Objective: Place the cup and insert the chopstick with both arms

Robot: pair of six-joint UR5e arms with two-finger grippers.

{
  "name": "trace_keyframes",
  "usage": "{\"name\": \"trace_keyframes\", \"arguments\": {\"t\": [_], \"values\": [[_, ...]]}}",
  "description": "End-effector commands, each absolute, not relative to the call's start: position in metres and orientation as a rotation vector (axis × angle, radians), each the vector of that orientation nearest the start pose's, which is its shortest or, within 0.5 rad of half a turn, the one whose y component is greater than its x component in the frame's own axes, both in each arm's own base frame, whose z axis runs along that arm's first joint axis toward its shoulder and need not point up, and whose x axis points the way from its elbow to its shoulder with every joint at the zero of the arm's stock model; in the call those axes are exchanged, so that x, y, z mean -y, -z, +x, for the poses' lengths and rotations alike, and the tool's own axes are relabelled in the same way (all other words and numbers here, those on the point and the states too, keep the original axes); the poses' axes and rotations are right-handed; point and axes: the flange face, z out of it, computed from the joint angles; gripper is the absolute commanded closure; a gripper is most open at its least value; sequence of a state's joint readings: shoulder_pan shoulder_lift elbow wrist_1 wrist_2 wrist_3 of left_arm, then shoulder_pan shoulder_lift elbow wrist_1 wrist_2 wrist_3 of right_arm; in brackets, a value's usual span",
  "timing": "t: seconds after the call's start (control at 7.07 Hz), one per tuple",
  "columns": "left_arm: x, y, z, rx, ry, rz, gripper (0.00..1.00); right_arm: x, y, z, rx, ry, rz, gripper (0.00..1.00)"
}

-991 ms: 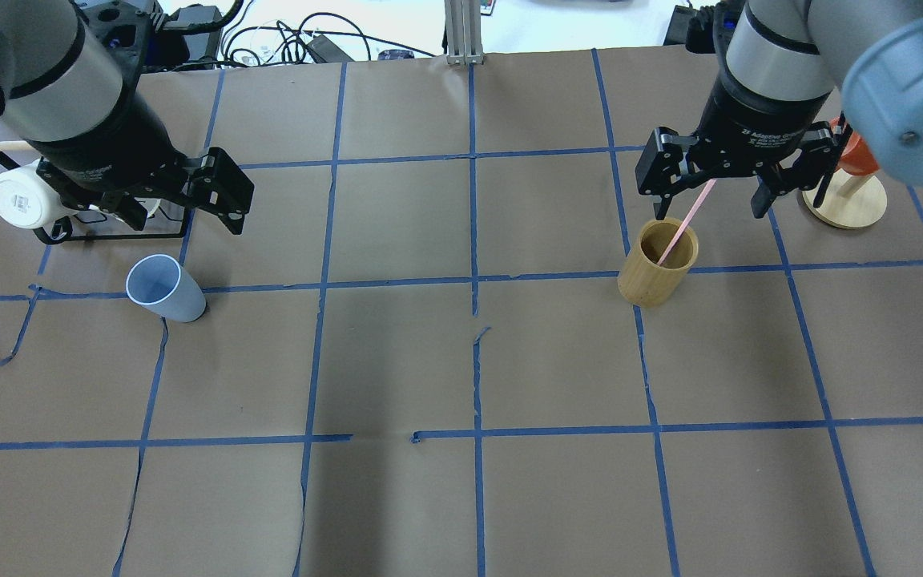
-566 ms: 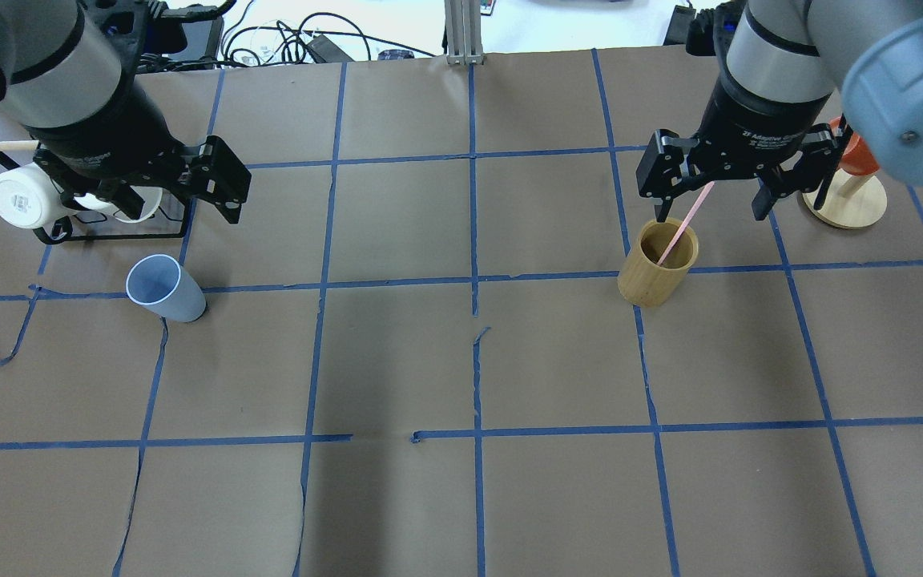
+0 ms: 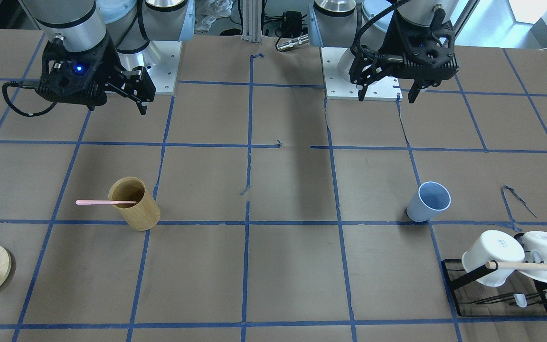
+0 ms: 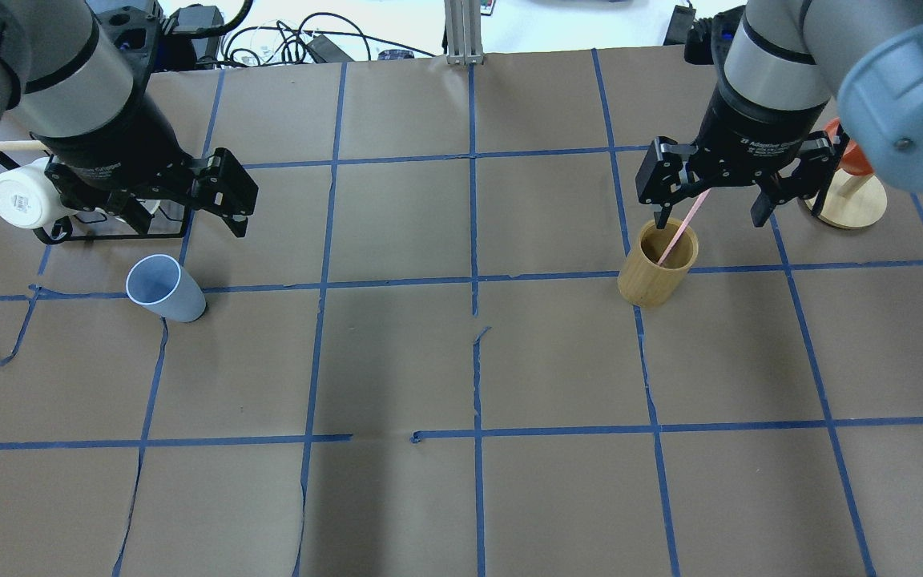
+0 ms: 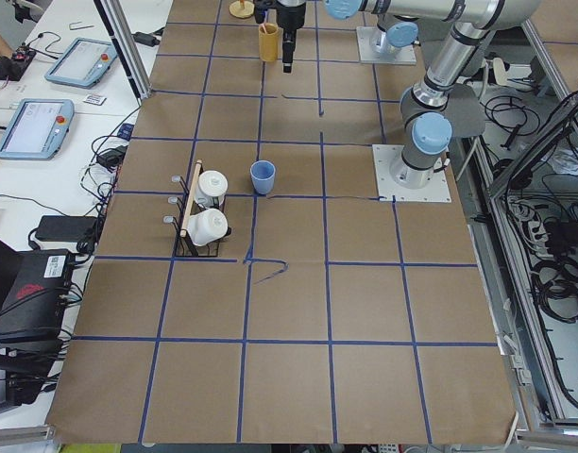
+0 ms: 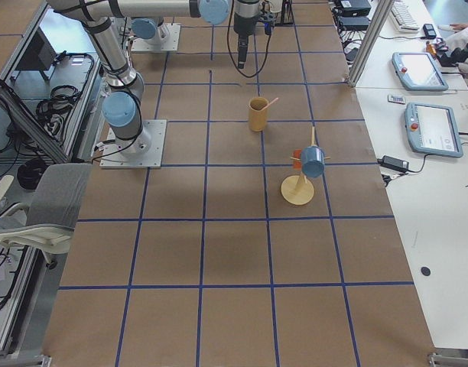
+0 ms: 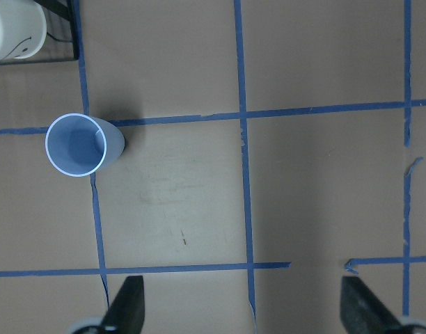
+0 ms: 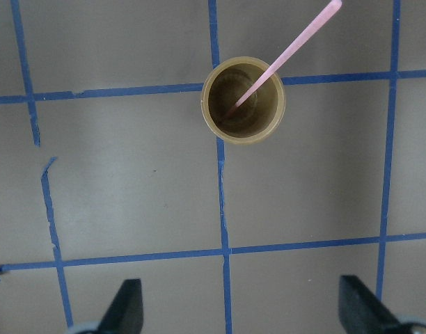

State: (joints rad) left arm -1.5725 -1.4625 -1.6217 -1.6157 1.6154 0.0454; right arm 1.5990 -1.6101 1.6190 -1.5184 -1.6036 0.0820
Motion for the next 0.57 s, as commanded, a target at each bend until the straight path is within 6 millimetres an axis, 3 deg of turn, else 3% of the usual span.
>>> {"name": "trace_keyframes", "arguments": {"t": [0.0, 0.14, 0.28, 0.42], "values": [[0.458, -0.478, -0.124, -3.092, -0.068, 0.073, 0.0, 0.471, -0.48, 0.142, -3.173, -0.029, 0.09, 0.0], [0.473, -0.444, -0.11, -3.088, -0.087, 0.038, 0.0, 0.483, -0.476, 0.134, -3.173, 0.002, 0.126, 0.0], [0.489, -0.397, -0.083, -3.09, -0.09, -0.026, 0.0, 0.49, -0.473, 0.116, -3.166, -0.003, 0.196, 0.0], [0.507, -0.357, -0.057, -3.081, 0.027, 0.048, 0.0, 0.493, -0.473, 0.102, -3.161, -0.002, 0.242, 0.0]]}}
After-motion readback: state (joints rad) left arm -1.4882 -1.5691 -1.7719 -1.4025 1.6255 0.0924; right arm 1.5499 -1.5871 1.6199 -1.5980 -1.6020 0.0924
